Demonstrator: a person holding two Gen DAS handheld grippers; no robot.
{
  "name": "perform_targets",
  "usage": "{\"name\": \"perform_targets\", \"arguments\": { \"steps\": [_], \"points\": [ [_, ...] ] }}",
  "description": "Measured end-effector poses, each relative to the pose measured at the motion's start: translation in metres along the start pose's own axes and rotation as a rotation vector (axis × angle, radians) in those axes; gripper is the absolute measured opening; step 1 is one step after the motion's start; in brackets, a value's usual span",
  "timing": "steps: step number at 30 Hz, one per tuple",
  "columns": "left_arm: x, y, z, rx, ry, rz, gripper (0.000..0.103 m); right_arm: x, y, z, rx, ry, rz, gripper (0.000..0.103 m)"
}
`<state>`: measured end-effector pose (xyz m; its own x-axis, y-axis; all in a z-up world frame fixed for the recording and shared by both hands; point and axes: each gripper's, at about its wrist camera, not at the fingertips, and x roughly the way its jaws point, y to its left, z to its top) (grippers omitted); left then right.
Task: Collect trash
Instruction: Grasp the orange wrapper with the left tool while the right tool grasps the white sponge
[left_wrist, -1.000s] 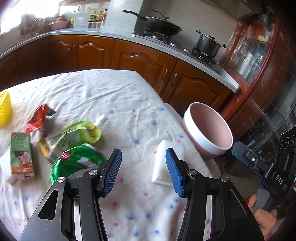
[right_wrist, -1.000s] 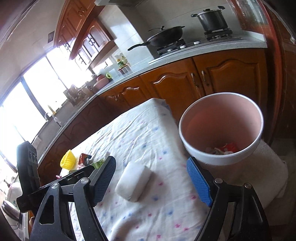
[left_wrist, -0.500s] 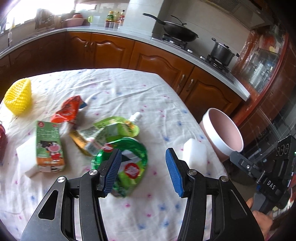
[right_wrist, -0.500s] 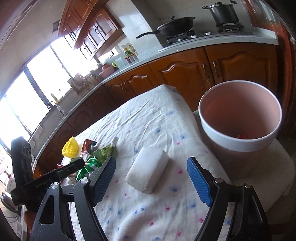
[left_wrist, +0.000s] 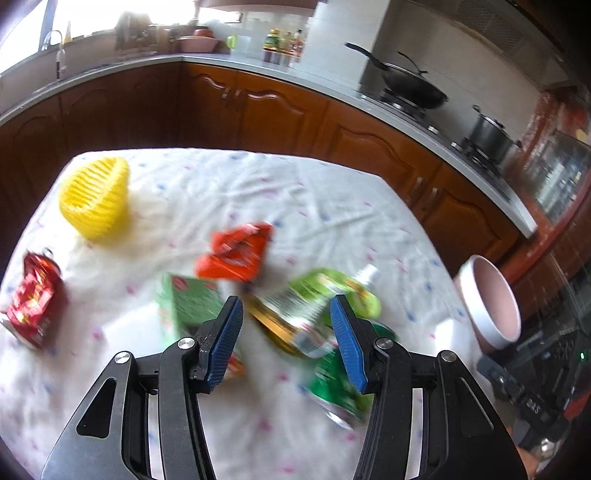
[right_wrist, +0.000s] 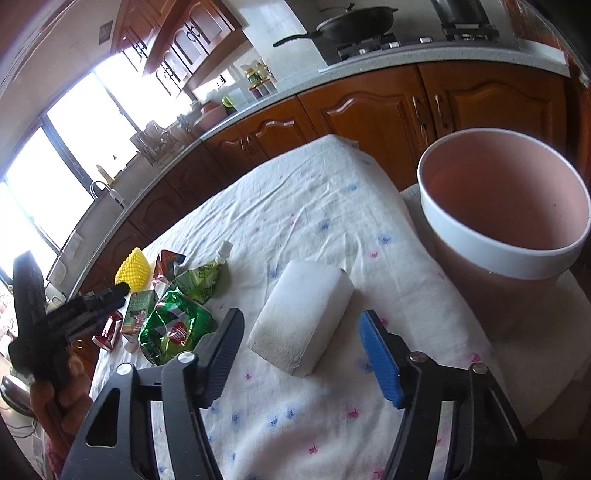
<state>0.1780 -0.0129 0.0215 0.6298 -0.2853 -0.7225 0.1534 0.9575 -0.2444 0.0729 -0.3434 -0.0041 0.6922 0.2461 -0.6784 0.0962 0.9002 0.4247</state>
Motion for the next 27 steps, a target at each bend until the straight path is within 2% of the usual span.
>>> {"name": "perform_targets", "arguments": {
  "steps": [4, 7, 14, 16, 17, 18, 19, 22, 24, 27],
  "points": [
    [0.017, 0.020, 0.020, -0.002, 0.017, 0.053, 0.050, 0.008, -0.002, -0.003, 0.018, 0.026, 0.005, 0.059],
    [0.030, 0.026, 0.029, 0.012, 0.045, 0.057, 0.050, 0.015, 0.000, -0.002, 0.025, 0.042, 0.014, 0.057],
    [0.066, 0.020, 0.034, 0.082, 0.109, 0.096, 0.049, 0.030, 0.005, 0.002, 0.027, 0.061, 0.010, 0.052],
    [0.075, 0.017, 0.033, 0.098, 0.130, 0.112, 0.040, 0.032, 0.005, 0.003, 0.029, 0.056, 0.001, 0.042],
    [0.082, 0.017, 0.031, 0.098, 0.156, 0.106, 0.021, 0.032, 0.004, 0.003, 0.028, 0.051, -0.009, 0.033],
    [0.087, 0.017, 0.030, 0.100, 0.176, 0.101, 0.008, 0.033, 0.003, 0.003, 0.026, 0.048, -0.024, 0.031],
    [0.090, 0.016, 0.027, 0.109, 0.185, 0.100, 0.004, 0.034, 0.001, 0.003, 0.027, 0.050, -0.025, 0.031],
    [0.087, 0.008, 0.022, 0.145, 0.169, 0.114, 0.001, 0.034, 0.003, 0.003, -0.007, 0.047, -0.035, 0.027],
    [0.082, 0.007, 0.022, 0.146, 0.156, 0.105, 0.000, 0.030, 0.007, 0.002, -0.035, 0.030, -0.046, 0.019],
    [0.069, 0.005, 0.023, 0.141, 0.126, 0.089, 0.000, 0.024, 0.011, 0.005, -0.050, 0.009, -0.034, 0.014]
  ]
}}
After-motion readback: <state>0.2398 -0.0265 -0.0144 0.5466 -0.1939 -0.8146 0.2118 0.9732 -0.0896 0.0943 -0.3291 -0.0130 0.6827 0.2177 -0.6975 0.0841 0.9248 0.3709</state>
